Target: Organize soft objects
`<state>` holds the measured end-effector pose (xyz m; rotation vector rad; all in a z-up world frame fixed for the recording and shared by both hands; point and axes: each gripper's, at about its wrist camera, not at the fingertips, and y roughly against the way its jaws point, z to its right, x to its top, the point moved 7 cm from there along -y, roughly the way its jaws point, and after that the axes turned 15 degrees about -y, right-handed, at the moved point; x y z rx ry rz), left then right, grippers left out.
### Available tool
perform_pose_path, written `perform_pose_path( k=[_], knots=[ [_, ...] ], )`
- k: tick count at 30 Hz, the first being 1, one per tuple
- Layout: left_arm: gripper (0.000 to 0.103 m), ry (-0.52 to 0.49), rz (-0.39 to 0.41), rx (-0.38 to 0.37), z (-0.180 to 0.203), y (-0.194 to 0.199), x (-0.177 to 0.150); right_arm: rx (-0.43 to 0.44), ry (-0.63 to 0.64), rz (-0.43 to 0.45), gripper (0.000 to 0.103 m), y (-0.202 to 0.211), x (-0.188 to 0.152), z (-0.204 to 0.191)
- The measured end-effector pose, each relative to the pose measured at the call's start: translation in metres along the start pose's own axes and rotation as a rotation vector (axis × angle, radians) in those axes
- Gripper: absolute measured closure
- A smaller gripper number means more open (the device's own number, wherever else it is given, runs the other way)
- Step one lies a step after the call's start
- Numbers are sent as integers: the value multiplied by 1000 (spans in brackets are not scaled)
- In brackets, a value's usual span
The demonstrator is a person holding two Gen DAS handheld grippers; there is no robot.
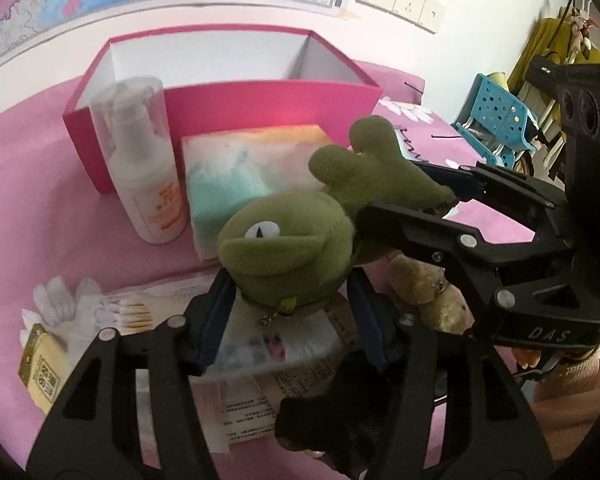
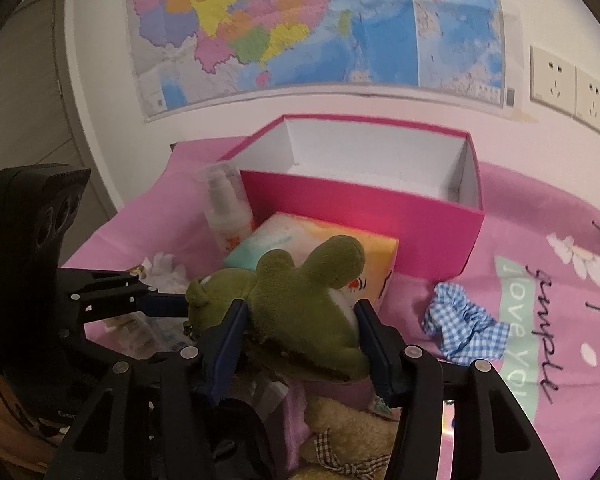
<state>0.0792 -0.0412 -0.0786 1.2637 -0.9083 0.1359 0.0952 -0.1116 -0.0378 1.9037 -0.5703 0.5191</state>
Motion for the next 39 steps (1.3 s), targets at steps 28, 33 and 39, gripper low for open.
perform_pose_path(
  k=[28, 33, 39],
  knots=[
    [43, -72, 137, 138, -29, 27, 97, 85, -7, 142, 48, 13, 99, 8],
    [43, -85, 121, 187, -47, 13, 122, 132, -86, 116, 48, -9, 124, 23],
    [43, -72, 45, 196, -64, -21, 134, 128, -154, 59, 48, -47, 133, 43]
  ],
)
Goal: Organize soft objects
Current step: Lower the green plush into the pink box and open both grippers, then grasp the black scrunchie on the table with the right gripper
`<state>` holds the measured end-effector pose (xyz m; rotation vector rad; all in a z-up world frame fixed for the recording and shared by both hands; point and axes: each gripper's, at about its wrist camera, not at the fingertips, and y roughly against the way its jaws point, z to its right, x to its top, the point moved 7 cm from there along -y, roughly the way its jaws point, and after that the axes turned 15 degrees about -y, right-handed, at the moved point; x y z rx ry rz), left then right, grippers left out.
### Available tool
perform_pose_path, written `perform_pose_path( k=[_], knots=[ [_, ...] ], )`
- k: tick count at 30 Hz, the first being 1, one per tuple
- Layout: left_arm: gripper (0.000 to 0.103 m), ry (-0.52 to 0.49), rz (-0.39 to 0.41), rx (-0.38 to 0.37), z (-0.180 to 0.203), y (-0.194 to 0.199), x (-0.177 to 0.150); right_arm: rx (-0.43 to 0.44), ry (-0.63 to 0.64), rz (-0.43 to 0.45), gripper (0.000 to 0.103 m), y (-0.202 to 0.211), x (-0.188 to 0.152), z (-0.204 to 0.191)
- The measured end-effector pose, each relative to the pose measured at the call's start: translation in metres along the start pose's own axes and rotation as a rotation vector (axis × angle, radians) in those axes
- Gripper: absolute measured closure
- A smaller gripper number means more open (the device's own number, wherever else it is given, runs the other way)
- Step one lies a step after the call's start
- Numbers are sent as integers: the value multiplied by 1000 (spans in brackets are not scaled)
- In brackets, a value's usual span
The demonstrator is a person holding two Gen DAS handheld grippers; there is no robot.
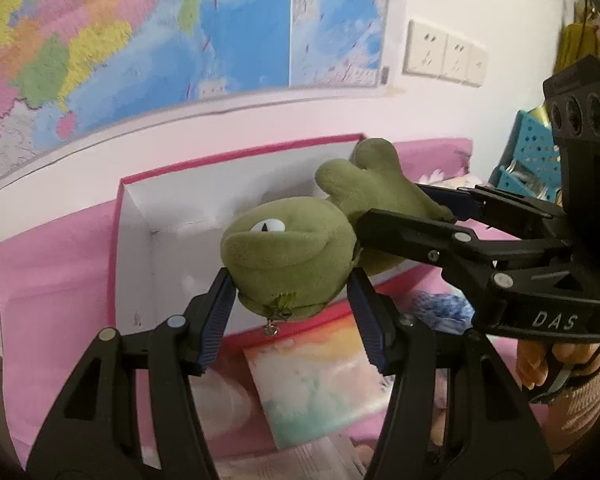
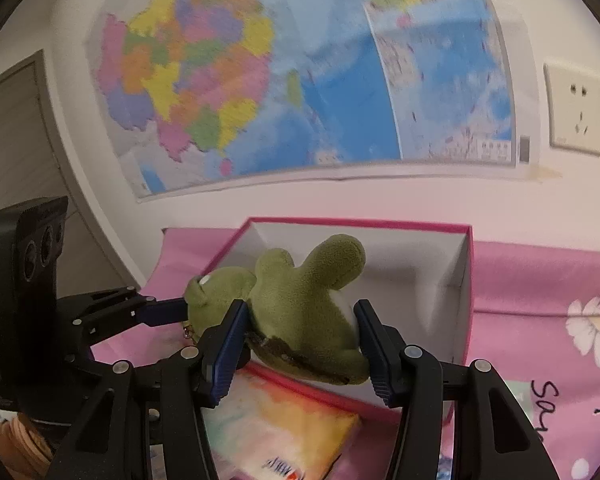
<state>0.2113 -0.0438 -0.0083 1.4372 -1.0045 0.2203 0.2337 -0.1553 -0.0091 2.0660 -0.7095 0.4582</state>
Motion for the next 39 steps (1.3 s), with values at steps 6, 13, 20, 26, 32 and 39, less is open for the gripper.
perform_pose_path(
  k=[6, 13, 20, 26, 32, 39],
  knots=[
    [43, 2, -77, 29, -3, -32, 3, -46, -56, -60, 48, -32, -1, 22],
    [43, -21, -19, 76, -2, -8, 0, -88, -69, -43, 46, -21, -6, 34],
    [35, -30, 119, 4, 5, 58, -23, 13, -43, -36, 44, 37, -29, 12],
    [31, -60, 113, -57, 28, 78, -66, 106, 28, -77, 42, 82, -64, -16],
    [31, -39, 49, -133, 48, 75, -114, 115, 97, -185, 42, 84, -111, -30],
    [31, -40, 2, -186, 72, 80, -148, 95, 151, -327, 42, 60, -161, -33]
  ],
)
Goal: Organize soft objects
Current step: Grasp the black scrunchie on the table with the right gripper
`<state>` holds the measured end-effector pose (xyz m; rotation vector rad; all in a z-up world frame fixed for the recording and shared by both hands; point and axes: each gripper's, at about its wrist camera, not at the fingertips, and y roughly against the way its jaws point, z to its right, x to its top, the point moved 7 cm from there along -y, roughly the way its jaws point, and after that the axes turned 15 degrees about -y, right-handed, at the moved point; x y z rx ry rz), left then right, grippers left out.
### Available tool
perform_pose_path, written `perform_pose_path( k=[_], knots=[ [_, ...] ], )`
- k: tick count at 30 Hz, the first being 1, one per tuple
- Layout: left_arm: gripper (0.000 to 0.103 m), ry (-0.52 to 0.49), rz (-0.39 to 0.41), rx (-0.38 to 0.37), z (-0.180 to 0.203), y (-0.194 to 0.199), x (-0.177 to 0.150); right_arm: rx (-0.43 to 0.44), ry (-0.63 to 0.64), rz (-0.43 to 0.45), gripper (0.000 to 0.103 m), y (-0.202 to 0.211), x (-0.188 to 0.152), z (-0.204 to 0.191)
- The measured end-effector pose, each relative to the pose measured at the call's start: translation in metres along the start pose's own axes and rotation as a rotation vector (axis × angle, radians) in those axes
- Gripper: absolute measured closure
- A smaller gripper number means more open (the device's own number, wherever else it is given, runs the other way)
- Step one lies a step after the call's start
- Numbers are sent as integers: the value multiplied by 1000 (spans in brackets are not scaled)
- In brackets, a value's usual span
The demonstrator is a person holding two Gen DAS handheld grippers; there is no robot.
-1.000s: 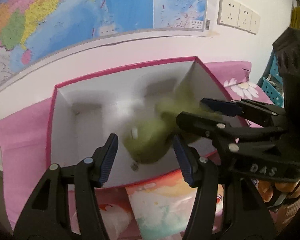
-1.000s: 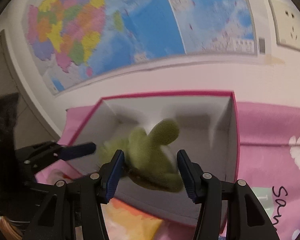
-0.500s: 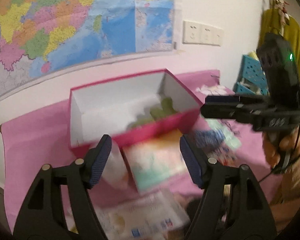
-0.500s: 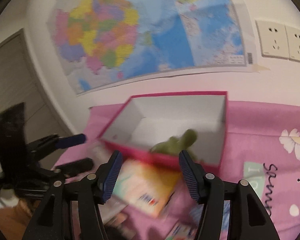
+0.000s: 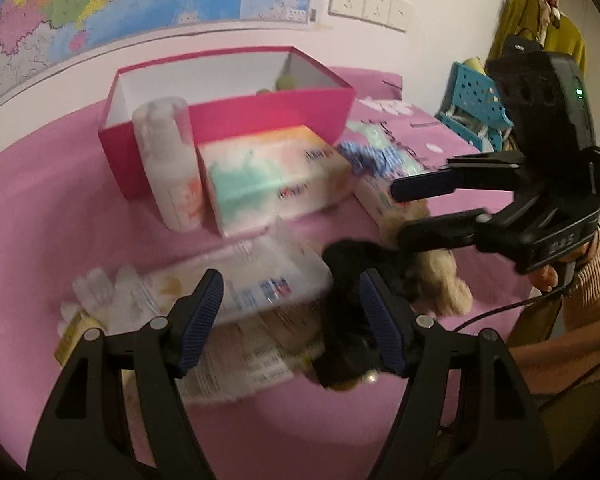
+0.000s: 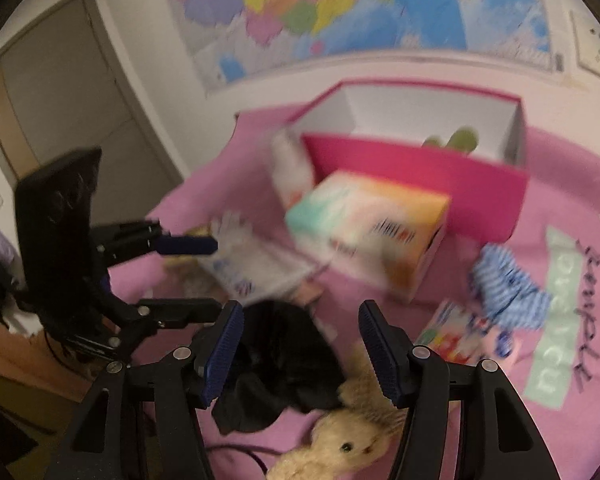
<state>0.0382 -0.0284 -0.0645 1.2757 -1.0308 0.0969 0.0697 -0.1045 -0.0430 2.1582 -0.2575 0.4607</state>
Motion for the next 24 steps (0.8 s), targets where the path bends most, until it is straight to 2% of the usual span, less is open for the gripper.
perform_pose_path(
  k=[6, 10, 16, 18, 19, 20, 22, 23, 24],
  knots=[
    [31, -5, -44, -38, 17, -7, -19, 16, 15, -58, 41, -22, -11, 0],
    [32, 1, -72, -52, 23, -13, -29, 32, 37, -78, 36, -32, -12, -3],
    [47, 6, -103, -63, 26, -19, -36, 31, 81, -112, 35, -46, -21, -9],
    [53, 5, -109, -56, 26, -21, -39, 26, 91, -114, 45, -47, -24, -9],
    [54, 7, -110, -62, 27, -20, -40, 26, 88, -120, 60, -47, -25, -8],
    [56, 11, -110, -65, 26, -20, -41, 22, 81, -120, 68, -46, -26, -6],
    [63, 22, -105, -87, 26, -19, -41, 24, 66, -110, 78, -42, -25, -3],
    [69, 27, -103, -95, 27, -19, -40, 28, 56, -102, 81, -39, -25, -2],
    [71, 30, -103, -101, 28, -20, -40, 37, 46, -92, 83, -35, -25, -3]
  ],
)
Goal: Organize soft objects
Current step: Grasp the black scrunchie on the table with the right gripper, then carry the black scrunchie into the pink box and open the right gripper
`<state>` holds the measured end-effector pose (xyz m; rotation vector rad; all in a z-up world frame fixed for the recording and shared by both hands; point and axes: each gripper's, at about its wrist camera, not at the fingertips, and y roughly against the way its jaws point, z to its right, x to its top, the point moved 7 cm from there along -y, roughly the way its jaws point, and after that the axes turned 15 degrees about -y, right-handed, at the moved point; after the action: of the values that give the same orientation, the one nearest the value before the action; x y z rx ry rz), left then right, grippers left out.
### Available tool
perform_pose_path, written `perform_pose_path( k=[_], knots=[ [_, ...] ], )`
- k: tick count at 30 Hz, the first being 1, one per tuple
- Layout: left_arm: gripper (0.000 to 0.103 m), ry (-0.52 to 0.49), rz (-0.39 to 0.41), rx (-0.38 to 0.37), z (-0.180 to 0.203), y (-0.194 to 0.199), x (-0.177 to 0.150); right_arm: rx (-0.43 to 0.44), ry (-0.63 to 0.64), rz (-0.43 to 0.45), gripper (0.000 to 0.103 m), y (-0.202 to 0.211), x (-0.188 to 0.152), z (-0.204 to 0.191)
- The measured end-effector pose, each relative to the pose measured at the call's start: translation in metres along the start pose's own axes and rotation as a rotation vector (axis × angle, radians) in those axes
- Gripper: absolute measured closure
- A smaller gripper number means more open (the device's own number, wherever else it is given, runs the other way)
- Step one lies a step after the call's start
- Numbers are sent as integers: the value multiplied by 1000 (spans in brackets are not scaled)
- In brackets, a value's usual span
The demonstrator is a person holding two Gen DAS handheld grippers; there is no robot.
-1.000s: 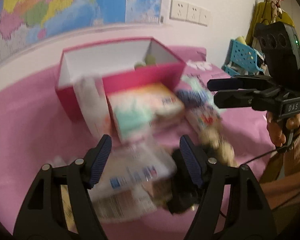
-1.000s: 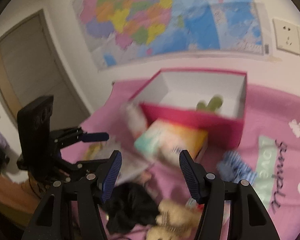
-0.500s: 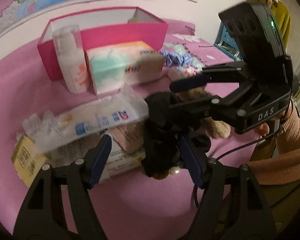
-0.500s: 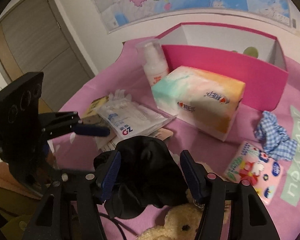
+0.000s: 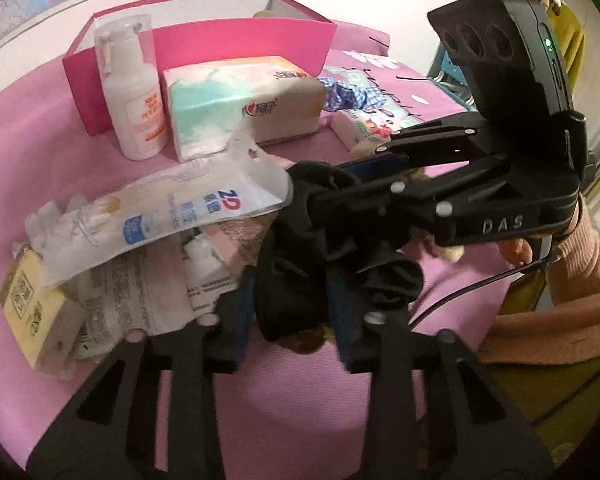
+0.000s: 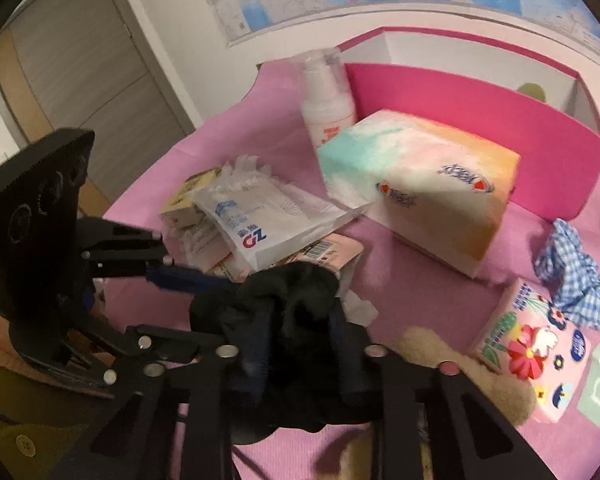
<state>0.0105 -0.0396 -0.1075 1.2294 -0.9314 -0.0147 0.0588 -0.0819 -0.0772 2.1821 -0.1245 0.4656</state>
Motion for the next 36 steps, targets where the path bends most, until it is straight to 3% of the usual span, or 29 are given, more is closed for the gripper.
perform_pose_path(
  k=[2, 15, 21, 36],
  knots=[
    [74, -6, 4, 9, 2, 0, 1, 5, -1, 22, 88, 8, 1, -3],
    [75, -41, 112, 4, 8, 29, 34, 90, 10, 173, 92, 62, 24, -33],
    [75, -74, 176, 40, 0, 45, 60, 95, 19, 243, 92, 81, 45, -39],
    [75, -104, 279, 171, -51, 69, 155, 49, 31, 407, 92, 115, 142, -35]
  ],
)
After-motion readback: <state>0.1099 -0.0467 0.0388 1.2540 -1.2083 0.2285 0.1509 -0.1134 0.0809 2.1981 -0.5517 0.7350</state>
